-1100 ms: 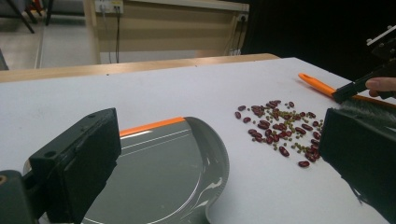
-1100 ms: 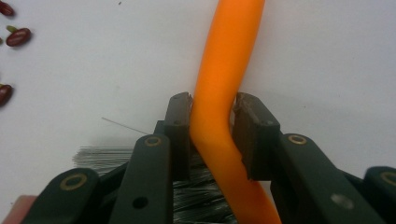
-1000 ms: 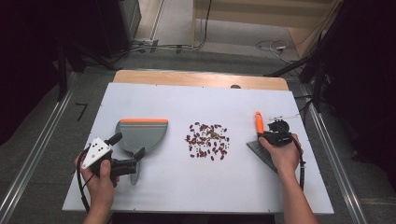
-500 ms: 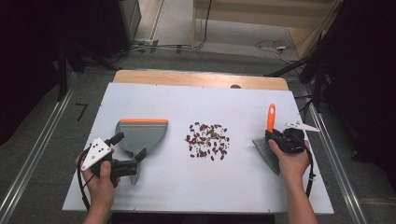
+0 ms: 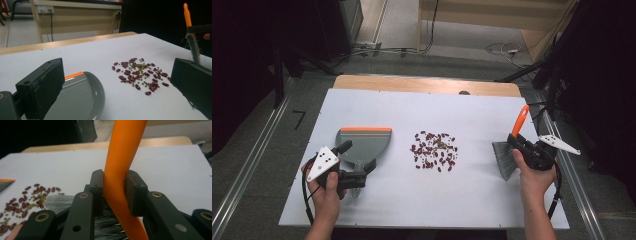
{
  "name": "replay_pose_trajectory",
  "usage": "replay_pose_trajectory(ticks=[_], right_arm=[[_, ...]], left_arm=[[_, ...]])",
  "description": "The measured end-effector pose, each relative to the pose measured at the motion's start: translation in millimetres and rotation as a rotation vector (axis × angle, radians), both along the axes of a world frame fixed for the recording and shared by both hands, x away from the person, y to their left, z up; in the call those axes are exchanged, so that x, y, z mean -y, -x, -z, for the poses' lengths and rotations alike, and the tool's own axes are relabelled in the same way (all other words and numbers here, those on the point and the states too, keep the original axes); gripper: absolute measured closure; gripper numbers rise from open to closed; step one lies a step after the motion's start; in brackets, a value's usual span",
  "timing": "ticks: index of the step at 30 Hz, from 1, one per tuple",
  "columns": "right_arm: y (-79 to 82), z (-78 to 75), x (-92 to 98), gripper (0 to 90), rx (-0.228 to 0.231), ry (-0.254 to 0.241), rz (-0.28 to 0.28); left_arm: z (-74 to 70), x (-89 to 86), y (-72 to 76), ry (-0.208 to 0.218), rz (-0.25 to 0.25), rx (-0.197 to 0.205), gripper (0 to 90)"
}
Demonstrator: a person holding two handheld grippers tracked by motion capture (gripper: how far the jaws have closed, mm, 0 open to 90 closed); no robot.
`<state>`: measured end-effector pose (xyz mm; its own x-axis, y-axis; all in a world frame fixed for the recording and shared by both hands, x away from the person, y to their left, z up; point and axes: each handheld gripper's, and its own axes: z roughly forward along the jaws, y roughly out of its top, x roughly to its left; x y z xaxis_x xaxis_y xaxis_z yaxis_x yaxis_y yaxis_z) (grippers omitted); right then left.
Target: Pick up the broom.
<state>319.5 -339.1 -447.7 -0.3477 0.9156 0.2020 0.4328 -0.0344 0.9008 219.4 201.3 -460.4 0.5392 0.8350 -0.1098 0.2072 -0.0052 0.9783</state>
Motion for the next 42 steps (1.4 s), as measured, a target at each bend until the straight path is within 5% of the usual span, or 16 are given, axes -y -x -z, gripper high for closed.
replay_pose_trajectory(ticks=[15,21,42], right_arm=[[18.4,-32.3,-30.3,69.1,0.133,-0.039,-0.092],[23.2,-38.2,-47.8,69.1,0.146,-0.048,-0.143],[43.8,-51.5,-104.3,69.1,0.190,-0.074,-0.285]], left_arm=[[-11.0,16.7,0.9,0.029,0.069,0.005,0.0],[-15.1,26.9,1.3,0.032,0.097,0.003,0.0],[-15.9,75.0,-2.3,-0.038,0.126,-0.101,5.1]])
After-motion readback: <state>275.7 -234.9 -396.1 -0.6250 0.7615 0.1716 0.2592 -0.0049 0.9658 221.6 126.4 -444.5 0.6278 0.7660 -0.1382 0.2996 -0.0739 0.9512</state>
